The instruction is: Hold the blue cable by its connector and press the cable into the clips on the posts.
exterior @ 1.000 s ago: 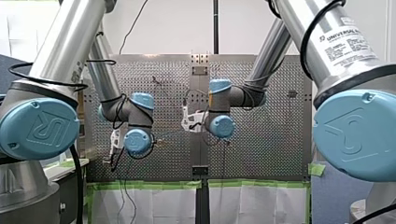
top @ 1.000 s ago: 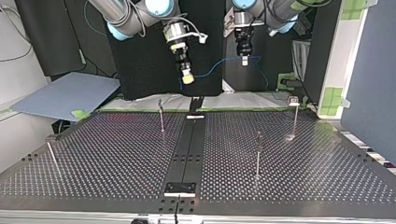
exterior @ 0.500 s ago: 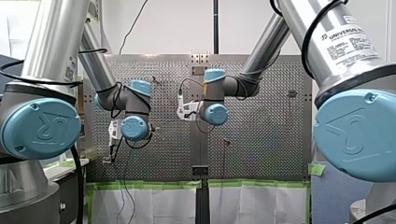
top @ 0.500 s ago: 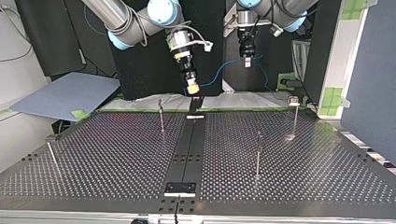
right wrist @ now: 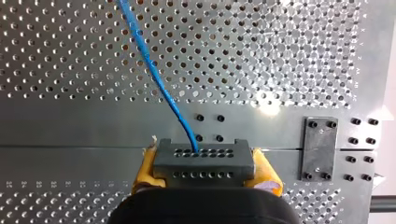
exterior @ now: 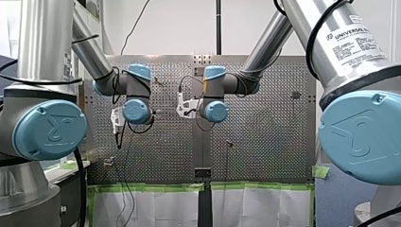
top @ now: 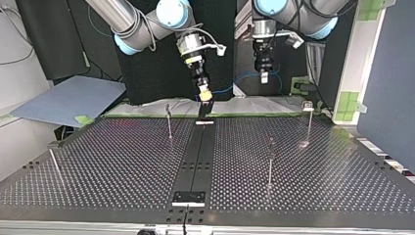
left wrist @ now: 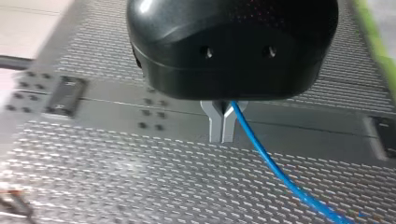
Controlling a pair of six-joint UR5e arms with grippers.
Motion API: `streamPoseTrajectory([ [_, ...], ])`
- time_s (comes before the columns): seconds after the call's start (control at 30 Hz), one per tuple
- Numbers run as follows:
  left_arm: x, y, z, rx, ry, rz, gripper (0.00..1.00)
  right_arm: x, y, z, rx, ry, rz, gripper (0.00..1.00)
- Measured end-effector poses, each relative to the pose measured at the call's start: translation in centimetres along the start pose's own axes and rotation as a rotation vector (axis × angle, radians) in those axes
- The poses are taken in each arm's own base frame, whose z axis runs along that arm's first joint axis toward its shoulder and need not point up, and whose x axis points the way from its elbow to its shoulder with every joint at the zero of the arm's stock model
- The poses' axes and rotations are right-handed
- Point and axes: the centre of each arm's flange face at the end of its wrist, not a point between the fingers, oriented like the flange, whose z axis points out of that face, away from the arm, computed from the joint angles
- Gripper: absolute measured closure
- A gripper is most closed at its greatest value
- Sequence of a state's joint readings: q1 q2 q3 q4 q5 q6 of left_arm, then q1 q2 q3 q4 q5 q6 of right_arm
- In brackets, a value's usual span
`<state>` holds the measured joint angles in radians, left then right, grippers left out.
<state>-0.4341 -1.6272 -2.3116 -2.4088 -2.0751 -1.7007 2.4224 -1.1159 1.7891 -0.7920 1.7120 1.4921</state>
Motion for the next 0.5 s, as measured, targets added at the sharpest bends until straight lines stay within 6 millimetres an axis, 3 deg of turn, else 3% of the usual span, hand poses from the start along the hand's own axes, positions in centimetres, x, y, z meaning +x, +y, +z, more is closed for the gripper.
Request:
streamPoseTrajectory([
  [0.2,-3.6,-0.1,2.1,0.008,-0.038,-0.062,1.00,0.3,-0.4,0.2,0.023,0.008,0.003,1.00],
  [0.5,-4.1,-0.7,4.5,0.047,0.019,-0.053,1.00,1.3,-1.3,0.5,0.042,0.006,0.004,1.00],
])
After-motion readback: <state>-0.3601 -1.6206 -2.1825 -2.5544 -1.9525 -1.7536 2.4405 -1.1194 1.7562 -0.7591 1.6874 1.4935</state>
